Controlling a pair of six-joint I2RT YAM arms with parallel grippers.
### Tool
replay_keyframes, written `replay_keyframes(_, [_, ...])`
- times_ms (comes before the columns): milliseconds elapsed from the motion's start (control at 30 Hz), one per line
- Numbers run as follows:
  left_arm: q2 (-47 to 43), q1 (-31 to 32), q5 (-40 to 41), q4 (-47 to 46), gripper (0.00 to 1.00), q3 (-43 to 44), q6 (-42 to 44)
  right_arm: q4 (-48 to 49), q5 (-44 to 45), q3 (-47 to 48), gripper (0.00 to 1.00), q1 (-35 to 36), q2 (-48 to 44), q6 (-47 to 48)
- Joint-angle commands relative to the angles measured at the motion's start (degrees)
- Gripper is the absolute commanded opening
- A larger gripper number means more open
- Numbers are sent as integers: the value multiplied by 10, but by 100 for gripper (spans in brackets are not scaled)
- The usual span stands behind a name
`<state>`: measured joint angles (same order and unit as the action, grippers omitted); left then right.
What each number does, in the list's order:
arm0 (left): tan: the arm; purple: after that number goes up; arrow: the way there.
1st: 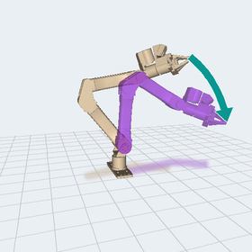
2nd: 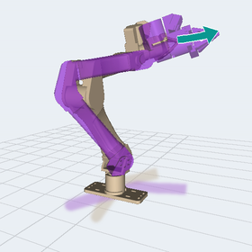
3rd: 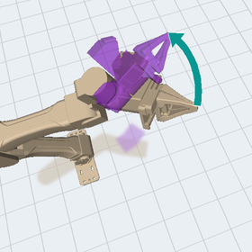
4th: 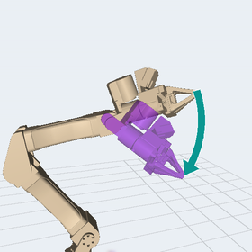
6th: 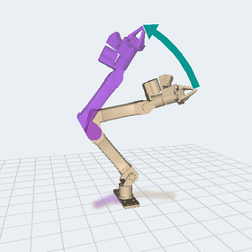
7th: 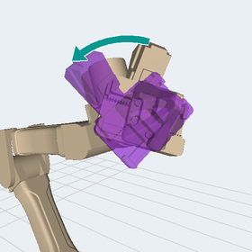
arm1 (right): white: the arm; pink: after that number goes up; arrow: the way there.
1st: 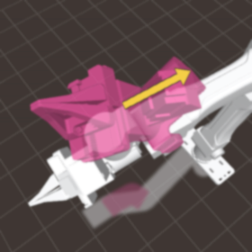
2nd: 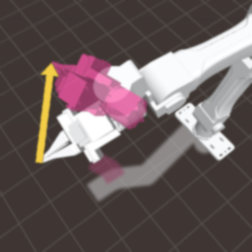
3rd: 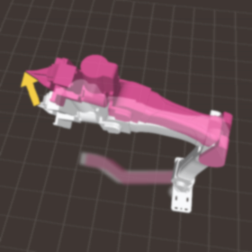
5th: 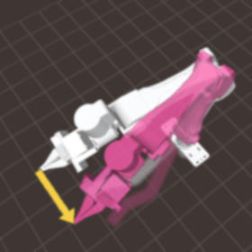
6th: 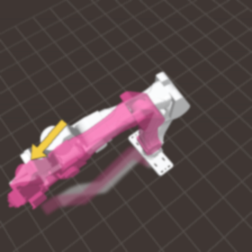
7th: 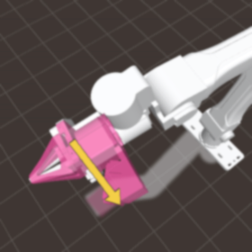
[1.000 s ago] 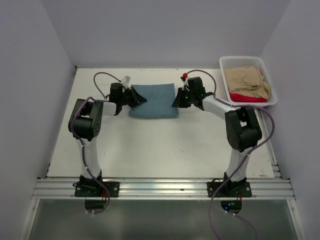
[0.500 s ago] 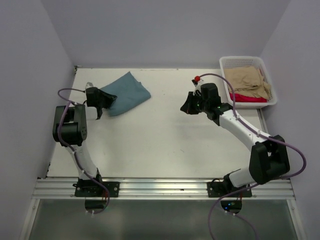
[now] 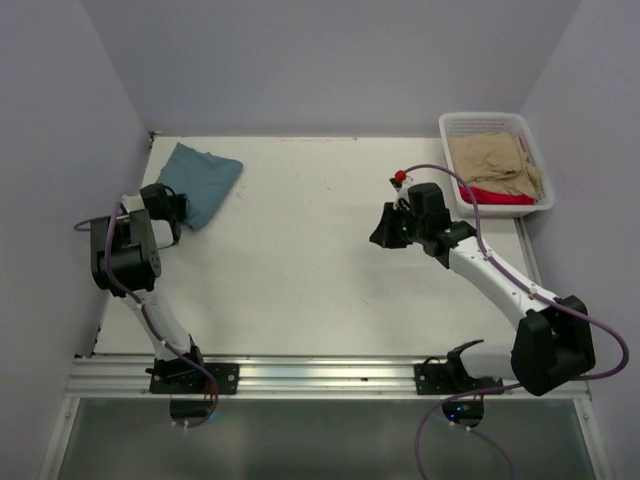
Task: Fold and stack the t-shirts
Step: Neatly place the folded tshirt to the corner
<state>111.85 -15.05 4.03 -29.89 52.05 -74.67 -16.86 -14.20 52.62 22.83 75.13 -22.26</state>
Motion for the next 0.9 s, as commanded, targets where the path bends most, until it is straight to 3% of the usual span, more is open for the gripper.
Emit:
replay_keyframes(0, [17,-19,62,-61,0,17,-53,-33,7,-7,0,2,-24,13])
replay_keyframes(400, [165,-30,39,-39,0,193,-112,-101,31,6,0,12,-43,23])
replay_keyframes(600, [172,-31,84,-20,0,234,-130,-121,35,-5,0,20,-43,26])
replay_keyframes(867, [151,-39,142,26,0,284,-54,-128,39,-8,0,38,-42,18])
